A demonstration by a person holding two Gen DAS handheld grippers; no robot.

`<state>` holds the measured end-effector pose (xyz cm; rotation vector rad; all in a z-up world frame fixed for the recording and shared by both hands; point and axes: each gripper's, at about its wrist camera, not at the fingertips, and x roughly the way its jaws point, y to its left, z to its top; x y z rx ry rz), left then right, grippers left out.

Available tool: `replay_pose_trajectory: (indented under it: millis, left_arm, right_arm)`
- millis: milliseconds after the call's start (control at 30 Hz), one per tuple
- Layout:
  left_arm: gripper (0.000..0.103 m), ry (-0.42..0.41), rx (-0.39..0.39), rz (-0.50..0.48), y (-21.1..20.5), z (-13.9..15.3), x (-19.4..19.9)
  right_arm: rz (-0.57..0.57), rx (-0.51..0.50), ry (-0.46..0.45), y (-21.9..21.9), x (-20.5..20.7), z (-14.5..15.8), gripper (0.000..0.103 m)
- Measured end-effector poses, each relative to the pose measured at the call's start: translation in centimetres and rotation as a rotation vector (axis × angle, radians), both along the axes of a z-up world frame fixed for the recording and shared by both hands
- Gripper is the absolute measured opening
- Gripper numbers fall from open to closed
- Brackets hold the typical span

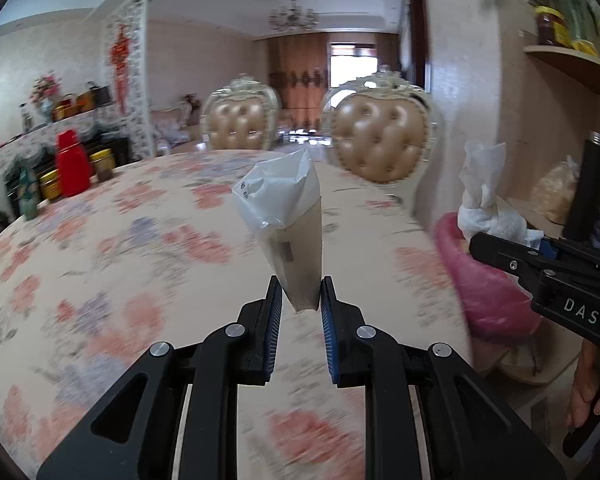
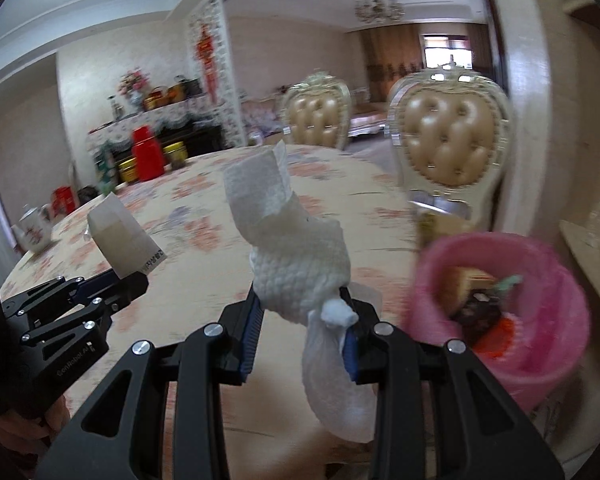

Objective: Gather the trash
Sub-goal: 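Carry both white tissues over to the pink bin, then open the left tool over the bin while the right tool releases its tissue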

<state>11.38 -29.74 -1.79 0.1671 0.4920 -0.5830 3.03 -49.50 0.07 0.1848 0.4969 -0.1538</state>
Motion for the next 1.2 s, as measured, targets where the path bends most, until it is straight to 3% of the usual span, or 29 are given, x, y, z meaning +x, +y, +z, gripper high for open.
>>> replay_pose_trajectory:
  millis: [433, 833, 900, 933, 967, 1100, 1167, 1200]
  left_arm:
    - [0.019, -0.002, 0.020, -0.253, -14.1, 0.1, 0.2]
    - [0.020, 0.069, 0.048, -0.444, -23.9, -2.7, -0.3]
    - [0.035, 0.088, 0.056, -0.455, -24.7, -3.1, 0.2]
    - [0.057, 0.104, 0.052, -0.454, -24.8, -3.5, 0.6]
    - [0.070, 0.113, 0.029, -0.448, -24.7, -3.7, 0.9]
    - [0.073, 0.121, 0.023, -0.404, -23.7, -4.0, 1.8]
    - [0.086, 0.120, 0.013, -0.369, -22.8, -3.8, 2.3]
    - [0.086, 0.124, -0.001, -0.357, -22.2, -3.6, 2.4]
  right_arm:
    - [-0.274, 0.054, 0.017, -13.8, -4.3, -2.3, 0.034]
    - [-0.340, 0.074, 0.067, -21.6, -3.8, -4.1, 0.039]
    - [-0.332, 0.081, 0.065, -22.3, -3.3, -4.2, 0.047]
    - [-0.331, 0.085, 0.061, -22.6, -3.1, -4.1, 0.051]
    - [-0.330, 0.087, 0.055, -22.9, -2.8, -4.1, 0.058]
    - [-0.347, 0.088, 0.042, -23.4, -2.5, -4.0, 0.065]
    - [-0.357, 0.097, 0.032, -23.2, -2.9, -3.7, 0.067]
    - [-0.360, 0.098, 0.026, -23.0, -3.0, -3.5, 0.069]
